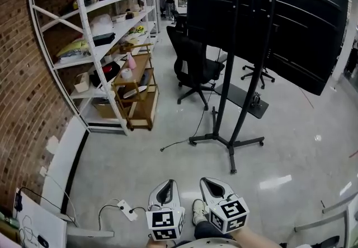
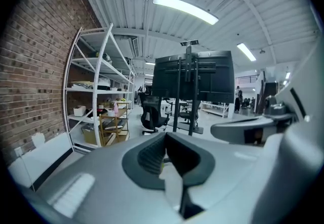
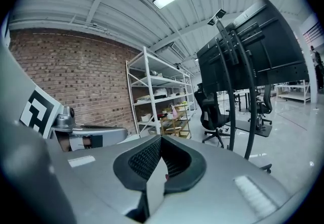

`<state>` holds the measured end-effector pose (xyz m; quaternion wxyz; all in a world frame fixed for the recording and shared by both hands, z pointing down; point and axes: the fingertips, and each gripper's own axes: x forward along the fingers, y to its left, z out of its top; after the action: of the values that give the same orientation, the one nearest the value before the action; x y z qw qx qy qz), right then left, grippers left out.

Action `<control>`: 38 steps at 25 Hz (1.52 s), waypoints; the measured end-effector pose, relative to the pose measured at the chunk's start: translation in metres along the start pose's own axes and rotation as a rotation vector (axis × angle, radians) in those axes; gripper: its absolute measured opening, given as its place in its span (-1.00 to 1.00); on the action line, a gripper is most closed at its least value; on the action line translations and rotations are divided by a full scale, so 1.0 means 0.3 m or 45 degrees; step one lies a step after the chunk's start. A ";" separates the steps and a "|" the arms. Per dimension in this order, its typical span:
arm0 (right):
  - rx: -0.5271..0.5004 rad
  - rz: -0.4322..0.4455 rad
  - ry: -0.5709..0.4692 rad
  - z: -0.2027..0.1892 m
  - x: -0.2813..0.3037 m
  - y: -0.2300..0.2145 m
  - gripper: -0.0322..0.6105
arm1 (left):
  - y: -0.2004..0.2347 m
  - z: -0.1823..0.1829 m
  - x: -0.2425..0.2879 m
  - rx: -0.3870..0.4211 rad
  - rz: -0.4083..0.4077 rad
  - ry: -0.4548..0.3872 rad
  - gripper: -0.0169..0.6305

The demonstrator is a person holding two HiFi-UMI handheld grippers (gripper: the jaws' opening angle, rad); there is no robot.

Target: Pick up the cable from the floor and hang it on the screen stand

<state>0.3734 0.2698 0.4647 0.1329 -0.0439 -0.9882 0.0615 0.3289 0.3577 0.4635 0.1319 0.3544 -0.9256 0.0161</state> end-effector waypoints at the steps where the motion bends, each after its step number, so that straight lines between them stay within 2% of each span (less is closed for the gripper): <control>1: -0.004 0.005 0.002 0.021 0.047 -0.030 -0.90 | 0.016 0.017 0.051 -0.004 0.006 -0.006 -0.92; 11: -0.040 0.048 0.037 0.229 0.510 -0.388 -0.90 | 0.131 0.209 0.657 -0.035 0.038 -0.002 -0.92; 16: 0.026 -0.013 0.036 0.274 0.691 -0.592 -0.90 | 0.135 0.271 0.923 0.025 0.015 0.009 -0.92; 21: 0.070 -0.064 0.079 0.285 0.949 -0.774 -0.90 | 0.196 0.272 1.237 -0.004 -0.038 0.034 -0.92; 25: 0.110 -0.119 0.103 0.280 1.182 -0.916 -0.90 | 0.266 0.246 1.528 0.028 -0.119 0.081 -0.92; 29: 0.140 -0.216 0.119 0.287 1.443 -1.065 -0.90 | 0.358 0.230 1.833 -0.027 -0.235 0.157 -0.92; 31: 0.154 -0.255 0.154 0.274 1.576 -1.150 -0.90 | 0.392 0.234 1.987 -0.024 -0.281 0.169 -0.92; 34: 0.180 -0.333 0.199 0.228 1.746 -1.283 -0.90 | 0.415 0.227 2.193 0.010 -0.352 0.162 -0.92; 38: 0.248 -0.430 0.260 0.114 1.933 -1.446 -0.90 | 0.418 0.132 2.430 0.057 -0.450 0.194 -0.92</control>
<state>-0.2235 -0.1030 0.6389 0.2441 0.1292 -0.9524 0.1289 -0.2836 -0.0284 0.6197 0.1944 0.5120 -0.8357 0.0400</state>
